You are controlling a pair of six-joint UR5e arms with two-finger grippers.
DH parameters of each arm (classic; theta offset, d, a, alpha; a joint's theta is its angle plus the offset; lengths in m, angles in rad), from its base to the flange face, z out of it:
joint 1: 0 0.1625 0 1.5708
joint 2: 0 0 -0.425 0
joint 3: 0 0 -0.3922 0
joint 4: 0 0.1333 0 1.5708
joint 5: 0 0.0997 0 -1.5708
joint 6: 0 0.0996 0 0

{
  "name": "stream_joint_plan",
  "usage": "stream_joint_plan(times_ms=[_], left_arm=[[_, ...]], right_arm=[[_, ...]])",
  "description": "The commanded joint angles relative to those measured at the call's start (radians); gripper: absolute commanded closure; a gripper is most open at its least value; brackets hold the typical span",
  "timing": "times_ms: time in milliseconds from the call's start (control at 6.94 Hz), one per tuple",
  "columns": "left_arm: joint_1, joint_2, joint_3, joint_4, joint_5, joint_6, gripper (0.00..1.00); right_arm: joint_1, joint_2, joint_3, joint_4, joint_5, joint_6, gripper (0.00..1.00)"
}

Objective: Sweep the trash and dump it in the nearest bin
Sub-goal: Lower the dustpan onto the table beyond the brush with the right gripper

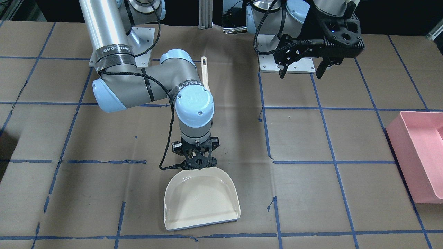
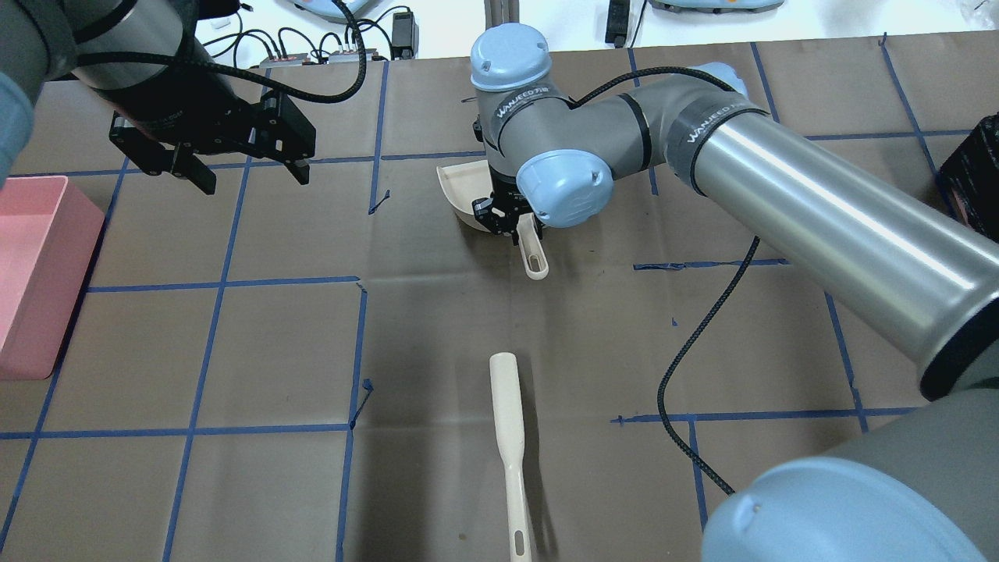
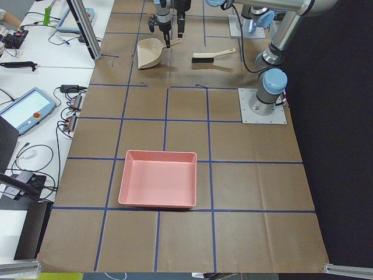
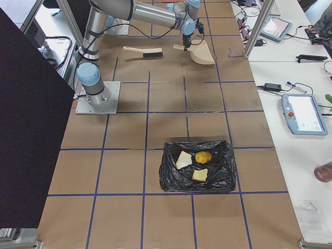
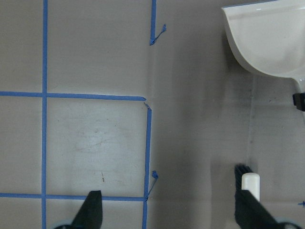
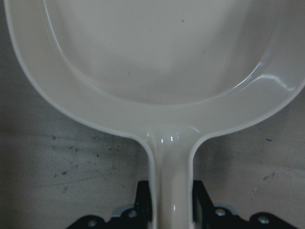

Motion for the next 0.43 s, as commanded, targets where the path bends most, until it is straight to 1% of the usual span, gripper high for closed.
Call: stream_joint_plan(times_ms=[0, 288], left_arm=[[0.001, 0.001, 0.000, -0.006, 0.001, 0.000, 0.00], [0.000, 0.003, 0.000, -0.007, 0.001, 0.001, 0.00]], right_arm=[[0.001, 0.007, -0.010, -0.002, -0.002, 0.019, 0.94], [0.001, 0.005, -0.011, -0.012, -0.007, 0.016, 0.94]])
